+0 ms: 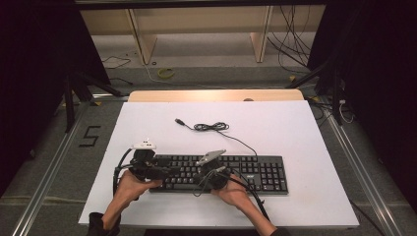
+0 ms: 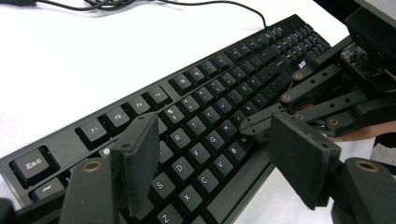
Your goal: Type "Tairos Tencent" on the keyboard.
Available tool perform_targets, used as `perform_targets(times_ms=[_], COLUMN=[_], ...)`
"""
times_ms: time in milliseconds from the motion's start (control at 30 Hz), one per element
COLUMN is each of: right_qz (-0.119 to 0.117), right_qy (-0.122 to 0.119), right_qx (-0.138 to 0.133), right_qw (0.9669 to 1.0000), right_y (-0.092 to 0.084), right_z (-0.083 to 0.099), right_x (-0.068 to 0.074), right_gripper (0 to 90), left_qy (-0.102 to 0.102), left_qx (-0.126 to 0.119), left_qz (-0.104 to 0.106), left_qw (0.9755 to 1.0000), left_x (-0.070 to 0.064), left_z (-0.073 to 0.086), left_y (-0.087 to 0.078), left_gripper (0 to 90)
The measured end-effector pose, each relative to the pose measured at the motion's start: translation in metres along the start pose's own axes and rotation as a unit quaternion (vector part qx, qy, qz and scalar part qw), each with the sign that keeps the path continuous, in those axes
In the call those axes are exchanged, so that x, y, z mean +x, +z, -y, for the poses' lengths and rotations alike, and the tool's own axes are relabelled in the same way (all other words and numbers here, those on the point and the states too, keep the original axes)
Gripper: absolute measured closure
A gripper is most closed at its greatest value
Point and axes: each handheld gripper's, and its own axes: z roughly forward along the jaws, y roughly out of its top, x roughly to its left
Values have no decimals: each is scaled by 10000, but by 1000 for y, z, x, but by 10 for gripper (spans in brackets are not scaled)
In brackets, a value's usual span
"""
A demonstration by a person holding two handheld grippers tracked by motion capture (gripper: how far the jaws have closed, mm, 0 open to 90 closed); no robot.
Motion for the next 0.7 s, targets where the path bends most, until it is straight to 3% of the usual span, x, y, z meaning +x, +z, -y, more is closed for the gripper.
perform_targets(times_ms=[200,367,700], right_qz=[-83,-154,-237], right_qy=[132,291,363], right_qx=[-20,-241,-482], right_qw=[9999,9992,9979], right_y=[-3,-10,-21], right_z=[-1,0,0], right_x=[-3,-8,-11], right_gripper=[900,894,819], left_qy=[7,0,-2], left_qx=[-2,-12,-24], left_qz=[0,-7,-19], left_qw=[10000,10000,10000], left_x=[0,0,0], left_z=[0,0,0], left_y=[0,0,0], left_gripper=[334,334,334])
